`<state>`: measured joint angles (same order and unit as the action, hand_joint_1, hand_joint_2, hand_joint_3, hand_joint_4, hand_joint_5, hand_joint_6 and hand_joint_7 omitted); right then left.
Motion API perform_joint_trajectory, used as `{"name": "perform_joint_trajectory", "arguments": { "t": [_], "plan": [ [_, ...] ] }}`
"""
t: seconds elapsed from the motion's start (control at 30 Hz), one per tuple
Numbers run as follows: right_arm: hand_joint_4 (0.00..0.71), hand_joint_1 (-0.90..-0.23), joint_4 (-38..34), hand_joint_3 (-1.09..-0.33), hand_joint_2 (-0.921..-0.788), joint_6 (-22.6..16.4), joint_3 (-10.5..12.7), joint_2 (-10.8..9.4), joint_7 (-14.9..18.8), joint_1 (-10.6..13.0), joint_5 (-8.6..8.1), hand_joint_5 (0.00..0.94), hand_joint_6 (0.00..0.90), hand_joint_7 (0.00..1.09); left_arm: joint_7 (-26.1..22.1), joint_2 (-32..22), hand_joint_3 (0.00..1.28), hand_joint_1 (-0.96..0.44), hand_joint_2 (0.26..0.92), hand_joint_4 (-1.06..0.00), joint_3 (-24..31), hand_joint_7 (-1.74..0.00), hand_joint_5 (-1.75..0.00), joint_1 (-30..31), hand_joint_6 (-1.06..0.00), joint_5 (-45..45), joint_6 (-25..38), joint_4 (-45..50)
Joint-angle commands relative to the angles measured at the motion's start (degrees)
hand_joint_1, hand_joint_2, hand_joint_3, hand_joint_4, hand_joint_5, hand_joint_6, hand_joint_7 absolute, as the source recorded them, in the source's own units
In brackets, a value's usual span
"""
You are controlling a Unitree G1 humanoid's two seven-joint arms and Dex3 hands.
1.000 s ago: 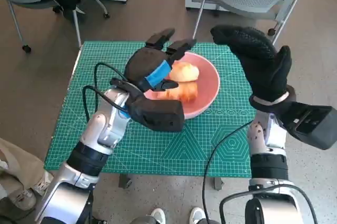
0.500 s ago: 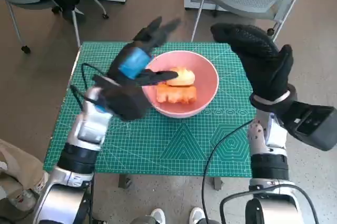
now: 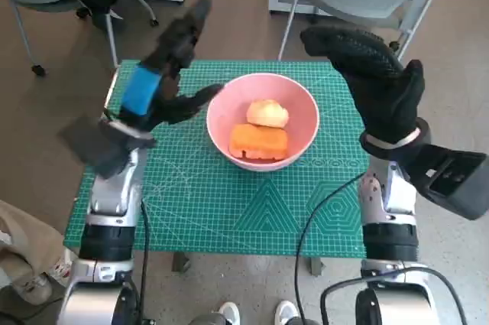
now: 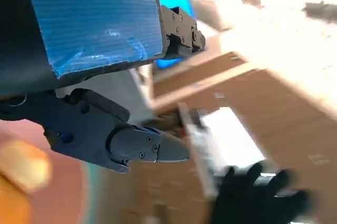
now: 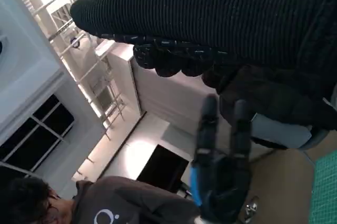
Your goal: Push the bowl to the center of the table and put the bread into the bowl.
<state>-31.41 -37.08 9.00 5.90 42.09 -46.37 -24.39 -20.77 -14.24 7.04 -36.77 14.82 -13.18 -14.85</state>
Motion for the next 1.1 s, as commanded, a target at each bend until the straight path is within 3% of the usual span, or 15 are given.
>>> {"name": "perform_joint_trajectory", "arguments": {
  "t": [0.03, 0.43, 0.73, 1.1],
  "plan": [
    [0.036, -0.709, 0.5, -0.803, -0.921, 0.5, -0.8, -0.7, -1.0, -0.2, 1.2, 0.003, 0.0, 0.23, -0.8, 1.1, 0.05, -0.58, 0.91, 0.0, 1.4, -0.05, 0.0, 2.0, -0.21, 3.8, 1.5, 4.6],
    [0.054, -0.712, -1.3, -0.799, -0.921, -1.9, -1.3, -0.7, -0.3, -2.3, 1.9, 0.009, 0.0, 0.24, -1.9, 2.4, 0.03, -0.61, 0.915, 0.0, 2.4, -0.05, 0.0, 6.1, -0.19, 8.3, 2.2, 12.5],
    [0.056, -0.712, -2.3, -0.797, -0.921, -2.9, -1.4, -0.1, 0.4, -3.4, 1.9, 0.008, 0.0, 0.24, -3.2, 2.5, 0.12, -0.63, 0.921, 0.0, 2.9, -0.04, 0.0, 6.3, -0.18, 8.6, 0.3, 13.3],
    [0.057, -0.715, -2.2, -0.793, -0.921, -2.3, -1.6, 0.0, 0.6, -4.1, 1.79, 0.006, 0.004, 0.25, -3.0, 2.9, 0.13, -0.6, 0.921, 0.0, 2.5, -0.05, 0.0, 5.4, -0.19, 7.5, -0.7, 13.0]
  ]
}}
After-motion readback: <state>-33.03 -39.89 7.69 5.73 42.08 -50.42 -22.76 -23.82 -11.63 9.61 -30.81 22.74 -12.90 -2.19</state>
